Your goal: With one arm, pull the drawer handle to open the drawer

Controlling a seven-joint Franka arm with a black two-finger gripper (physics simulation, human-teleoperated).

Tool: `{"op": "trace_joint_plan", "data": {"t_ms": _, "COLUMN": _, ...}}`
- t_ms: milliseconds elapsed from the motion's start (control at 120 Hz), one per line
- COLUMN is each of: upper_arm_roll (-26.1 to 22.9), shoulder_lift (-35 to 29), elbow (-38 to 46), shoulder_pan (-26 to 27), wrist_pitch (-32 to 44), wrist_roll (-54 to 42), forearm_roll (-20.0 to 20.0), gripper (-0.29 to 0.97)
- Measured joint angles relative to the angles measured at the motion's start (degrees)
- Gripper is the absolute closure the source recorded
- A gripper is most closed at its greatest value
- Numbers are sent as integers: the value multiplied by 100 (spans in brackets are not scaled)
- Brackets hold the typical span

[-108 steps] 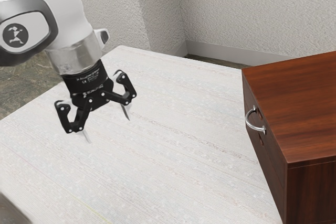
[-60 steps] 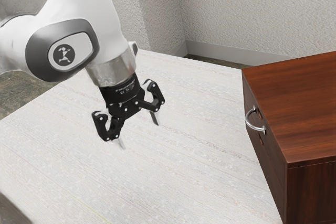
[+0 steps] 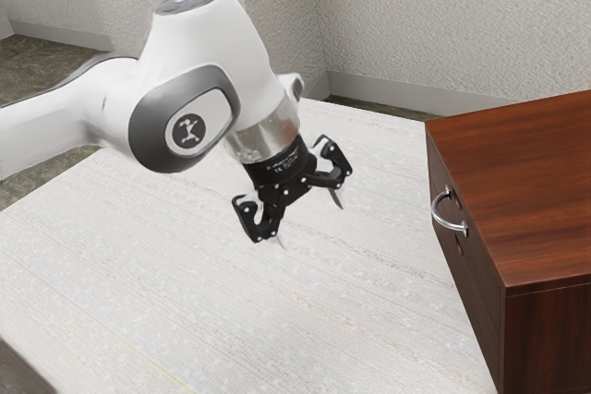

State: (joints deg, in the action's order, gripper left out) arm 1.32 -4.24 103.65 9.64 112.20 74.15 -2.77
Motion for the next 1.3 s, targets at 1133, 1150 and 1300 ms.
{"op": "trace_joint_plan", "data": {"t_ms": 1133, "upper_arm_roll": -276, "shoulder_lift": 1192, "elbow": -884, "shoulder_pan": -7, "wrist_pitch": 1386, "wrist_roll": -1836, "forearm_roll": -205, "gripper": 0}}
{"op": "trace_joint_plan", "data": {"t_ms": 1150, "upper_arm_roll": -278, "shoulder_lift": 1190, "elbow": -883, "shoulder_pan": -8, "wrist_pitch": 1388, "wrist_roll": -1847, "forearm_roll": -207, "gripper": 0}}
{"op": "trace_joint_plan", "data": {"t_ms": 1300, "upper_arm_roll": -281, "shoulder_lift": 992, "elbow": -583, "shoulder_pan": 17, "wrist_pitch": 1414, "wrist_roll": -1923, "forearm_roll": -214, "gripper": 0}}
